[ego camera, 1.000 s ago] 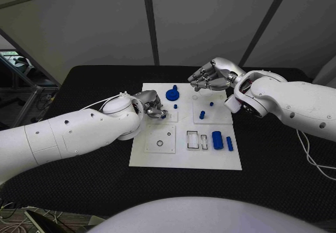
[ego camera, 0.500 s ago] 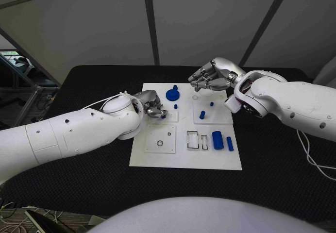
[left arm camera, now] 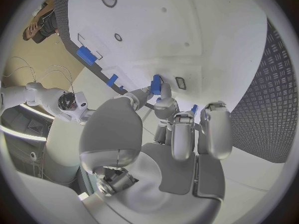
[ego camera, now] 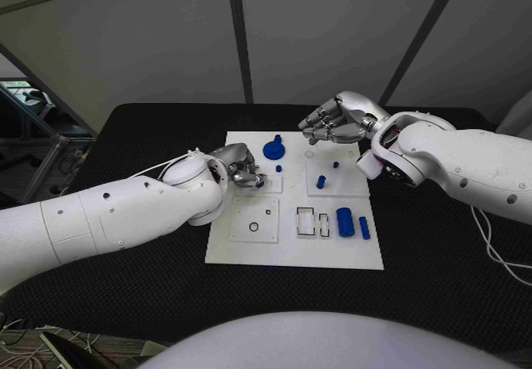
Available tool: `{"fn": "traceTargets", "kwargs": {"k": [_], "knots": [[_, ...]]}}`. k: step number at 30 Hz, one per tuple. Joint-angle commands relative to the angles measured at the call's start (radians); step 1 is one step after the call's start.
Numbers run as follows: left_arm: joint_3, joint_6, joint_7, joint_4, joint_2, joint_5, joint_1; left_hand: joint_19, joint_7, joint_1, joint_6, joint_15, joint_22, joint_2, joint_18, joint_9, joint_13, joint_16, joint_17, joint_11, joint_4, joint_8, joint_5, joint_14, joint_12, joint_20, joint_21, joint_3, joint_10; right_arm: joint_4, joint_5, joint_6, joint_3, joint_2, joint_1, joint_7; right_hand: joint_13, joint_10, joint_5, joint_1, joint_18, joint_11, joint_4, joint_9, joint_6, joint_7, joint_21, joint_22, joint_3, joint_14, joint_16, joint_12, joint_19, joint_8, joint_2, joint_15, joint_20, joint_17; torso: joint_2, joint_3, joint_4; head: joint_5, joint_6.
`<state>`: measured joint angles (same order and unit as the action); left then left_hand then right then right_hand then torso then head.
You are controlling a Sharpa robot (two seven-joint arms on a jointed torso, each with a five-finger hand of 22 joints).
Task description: Assemble the parts on the task board
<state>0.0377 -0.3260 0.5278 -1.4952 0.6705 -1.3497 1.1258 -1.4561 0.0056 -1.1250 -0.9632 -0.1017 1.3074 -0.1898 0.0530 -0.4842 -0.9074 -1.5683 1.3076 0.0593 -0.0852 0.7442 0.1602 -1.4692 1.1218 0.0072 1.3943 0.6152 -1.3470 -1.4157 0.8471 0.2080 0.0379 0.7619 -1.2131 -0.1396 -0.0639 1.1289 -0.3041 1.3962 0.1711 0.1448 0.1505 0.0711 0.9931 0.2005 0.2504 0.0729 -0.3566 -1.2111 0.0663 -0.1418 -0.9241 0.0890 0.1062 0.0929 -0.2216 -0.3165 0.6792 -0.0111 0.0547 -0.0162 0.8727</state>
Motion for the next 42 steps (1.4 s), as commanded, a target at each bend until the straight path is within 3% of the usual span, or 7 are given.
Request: {"fn": "traceTargets", "kwargs": {"k": [1,29,42], "knots": [[0.001,-0.073,0.004,-0.005,0.006,0.030,-0.002,-0.006,0.000,-0.013,-0.006,-0.007,0.108,0.018,-0.005,-0.002,-0.001,0.005,0.254,0.002,0.094,0.007,0.004,-0.099,0.004,-0.001,0.006,0.099,-0.003,-0.001,0.001,0.002,0.001,0.000,-0.001,-0.012,0.001,-0.007,-0.006,-0.004,0.013,-0.002,0.000,0.002,-0.001,0.008,-0.006,-0.001,-0.005,0.008,-0.001,-0.001,-0.001,-0.006,-0.007,0.001,-0.004,0.001,-0.001,0.0001,0.0004,0.001,0.000],[0.001,-0.057,0.004,0.031,-0.022,0.038,-0.010,-0.005,0.001,-0.010,-0.007,-0.006,0.106,0.019,-0.004,-0.003,-0.002,0.005,0.254,0.001,0.092,0.008,0.002,-0.099,0.004,-0.001,0.004,0.098,-0.005,0.000,0.001,0.002,0.001,-0.001,-0.001,-0.012,0.001,-0.007,-0.006,-0.004,0.013,-0.002,0.000,0.002,-0.001,0.008,-0.006,-0.001,-0.005,0.008,-0.001,-0.001,-0.001,-0.006,-0.007,0.001,-0.004,0.001,0.000,0.0004,-0.0009,0.002,-0.004],[0.001,0.003,0.003,0.045,-0.023,0.038,-0.010,-0.001,-0.001,0.013,-0.010,-0.005,0.102,-0.003,-0.003,-0.003,0.002,0.005,0.253,0.001,0.079,0.011,-0.003,-0.099,0.000,0.000,-0.004,0.065,-0.003,0.000,0.001,0.002,0.001,0.000,-0.001,-0.011,0.001,-0.007,-0.006,-0.004,0.013,-0.002,0.000,0.002,-0.001,0.008,-0.006,-0.001,-0.005,0.008,-0.001,-0.001,-0.001,-0.006,-0.007,0.001,-0.004,0.001,0.000,0.0001,-0.0006,0.003,-0.003]]}}
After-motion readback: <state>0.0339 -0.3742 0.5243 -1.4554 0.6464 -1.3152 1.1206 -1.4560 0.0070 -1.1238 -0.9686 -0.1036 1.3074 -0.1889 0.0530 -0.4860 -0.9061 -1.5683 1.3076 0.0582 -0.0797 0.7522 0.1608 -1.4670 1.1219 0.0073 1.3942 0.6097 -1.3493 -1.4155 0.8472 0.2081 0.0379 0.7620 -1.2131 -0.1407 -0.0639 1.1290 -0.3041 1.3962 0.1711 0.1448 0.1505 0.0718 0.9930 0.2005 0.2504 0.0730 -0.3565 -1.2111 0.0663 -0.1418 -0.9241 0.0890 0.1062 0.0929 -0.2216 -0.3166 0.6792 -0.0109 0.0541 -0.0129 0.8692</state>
